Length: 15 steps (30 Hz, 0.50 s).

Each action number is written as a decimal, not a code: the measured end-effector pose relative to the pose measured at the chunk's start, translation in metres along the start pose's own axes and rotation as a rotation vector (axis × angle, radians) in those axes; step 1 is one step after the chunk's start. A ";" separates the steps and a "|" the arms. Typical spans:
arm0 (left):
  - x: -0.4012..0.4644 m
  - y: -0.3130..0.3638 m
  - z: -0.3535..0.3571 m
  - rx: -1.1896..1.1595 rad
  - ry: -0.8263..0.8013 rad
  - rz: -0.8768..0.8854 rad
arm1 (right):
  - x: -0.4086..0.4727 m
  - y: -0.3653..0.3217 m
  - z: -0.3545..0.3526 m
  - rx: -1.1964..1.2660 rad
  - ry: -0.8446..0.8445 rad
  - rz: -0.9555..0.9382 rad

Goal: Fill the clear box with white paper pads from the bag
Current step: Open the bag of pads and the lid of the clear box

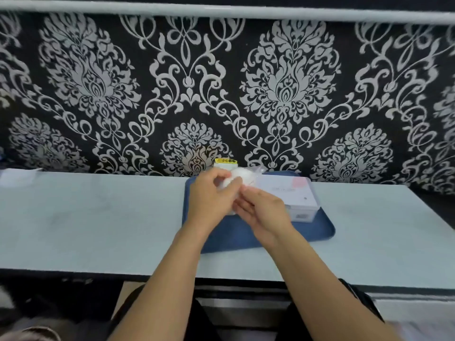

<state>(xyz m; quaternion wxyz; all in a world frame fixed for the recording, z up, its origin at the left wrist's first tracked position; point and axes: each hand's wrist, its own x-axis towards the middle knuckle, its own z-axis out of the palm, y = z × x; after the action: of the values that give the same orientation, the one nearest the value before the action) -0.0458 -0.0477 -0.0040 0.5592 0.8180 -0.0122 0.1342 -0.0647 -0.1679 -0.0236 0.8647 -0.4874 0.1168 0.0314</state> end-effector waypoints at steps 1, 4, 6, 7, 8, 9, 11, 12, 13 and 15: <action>-0.001 -0.011 0.003 0.037 -0.020 0.059 | 0.001 0.000 -0.002 0.042 -0.008 0.033; 0.004 -0.037 0.010 0.049 -0.025 0.245 | 0.012 -0.003 -0.008 0.014 0.063 0.028; 0.006 -0.040 0.010 0.078 -0.043 0.327 | 0.015 -0.009 -0.010 -0.146 0.137 -0.037; 0.005 -0.039 0.014 0.114 -0.063 0.343 | 0.019 -0.010 -0.014 -0.223 0.158 -0.073; 0.003 -0.035 0.018 0.155 -0.069 0.350 | 0.021 -0.011 -0.016 -0.279 0.166 -0.101; 0.002 -0.034 0.023 0.185 -0.060 0.345 | 0.022 -0.013 -0.018 -0.316 0.168 -0.115; 0.000 -0.030 0.032 0.229 0.007 0.338 | 0.025 -0.015 -0.021 -0.354 0.173 -0.131; -0.001 -0.029 0.035 0.254 0.046 0.345 | 0.026 -0.016 -0.021 -0.365 0.174 -0.138; -0.002 -0.030 0.038 0.280 0.078 0.350 | 0.027 -0.016 -0.021 -0.372 0.176 -0.143; -0.003 -0.030 0.040 0.315 0.114 0.349 | 0.029 -0.014 -0.022 -0.335 0.176 -0.129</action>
<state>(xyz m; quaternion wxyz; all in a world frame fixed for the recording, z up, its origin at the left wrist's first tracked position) -0.0354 -0.0732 -0.0459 0.3930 0.8717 -0.1005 0.2751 -0.0377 -0.1960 -0.0295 0.7584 -0.6317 0.1536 -0.0477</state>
